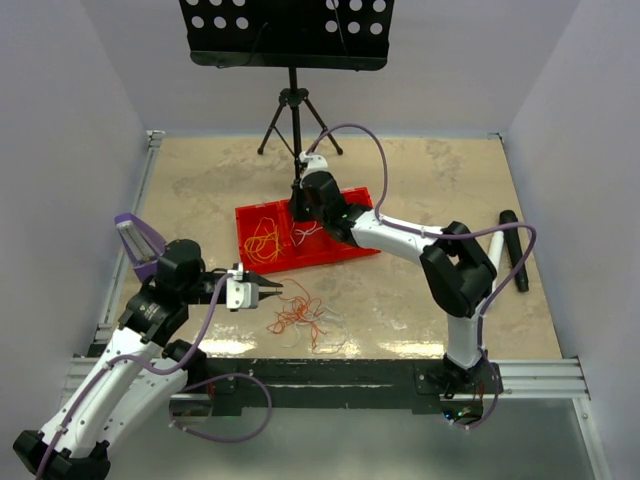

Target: Untangle the cables

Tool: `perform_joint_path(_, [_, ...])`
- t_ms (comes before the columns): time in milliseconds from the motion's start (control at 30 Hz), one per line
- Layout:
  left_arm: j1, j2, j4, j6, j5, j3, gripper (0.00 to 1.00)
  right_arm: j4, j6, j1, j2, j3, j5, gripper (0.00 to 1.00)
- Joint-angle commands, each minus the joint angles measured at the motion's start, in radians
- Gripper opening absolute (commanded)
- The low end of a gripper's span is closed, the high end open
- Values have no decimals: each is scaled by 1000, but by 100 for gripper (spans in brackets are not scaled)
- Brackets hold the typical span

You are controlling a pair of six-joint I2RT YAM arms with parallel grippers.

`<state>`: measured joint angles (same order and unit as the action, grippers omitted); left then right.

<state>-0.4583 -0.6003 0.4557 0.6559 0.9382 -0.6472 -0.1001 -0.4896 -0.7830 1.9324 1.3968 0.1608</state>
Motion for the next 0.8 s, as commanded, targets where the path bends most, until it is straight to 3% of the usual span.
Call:
perform_joint_path(0, [7, 11, -38, -15, 13, -12, 20, -35, -59, -4, -9, -16, -6, 0])
perform_joint_path(233, [9, 20, -43, -24, 14, -8, 20, 28, -115, -2, 30, -18, 48, 0])
perform_joint_path(267, [9, 20, -42, -24, 14, -8, 20, 36, -115, -2, 36, -13, 43, 3])
perform_joint_path(367, [9, 20, -41, -25, 16, -8, 20, 62, -113, -2, 28, -2, 31, 32])
perform_joint_path(433, [9, 22, -43, -24, 17, -8, 20, 62, -115, -2, 2, -13, 37, 40])
perform_joint_path(533, [9, 20, -45, -25, 19, -5, 20, 85, -110, -2, -38, -16, 51, 47])
perform_joint_path(767, [9, 19, -45, -30, 19, -11, 20, 149, -95, -2, -142, -35, 43, 49])
